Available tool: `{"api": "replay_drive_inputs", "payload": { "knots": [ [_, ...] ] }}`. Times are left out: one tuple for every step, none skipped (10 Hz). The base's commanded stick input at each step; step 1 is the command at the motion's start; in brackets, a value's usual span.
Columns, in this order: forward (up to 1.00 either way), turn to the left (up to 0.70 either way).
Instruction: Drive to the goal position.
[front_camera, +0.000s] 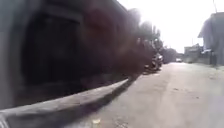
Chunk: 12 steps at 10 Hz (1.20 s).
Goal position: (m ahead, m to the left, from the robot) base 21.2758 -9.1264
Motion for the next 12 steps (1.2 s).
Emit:
{"api": "replay_drive_inputs", "payload": {
  "knots": [
    [0.7,-0.35],
    [0.7,-0.35],
    [0.7,-0.35],
    [0.7,-0.35],
    [0.7,-0.35],
    [0.7,-0.35],
    [0.7,-0.35],
    [0.7,-0.35],
    [0.7,-0.35],
    [0.7,-0.35],
    [0.7,-0.35],
    [0.7,-0.35]
  ]
}}
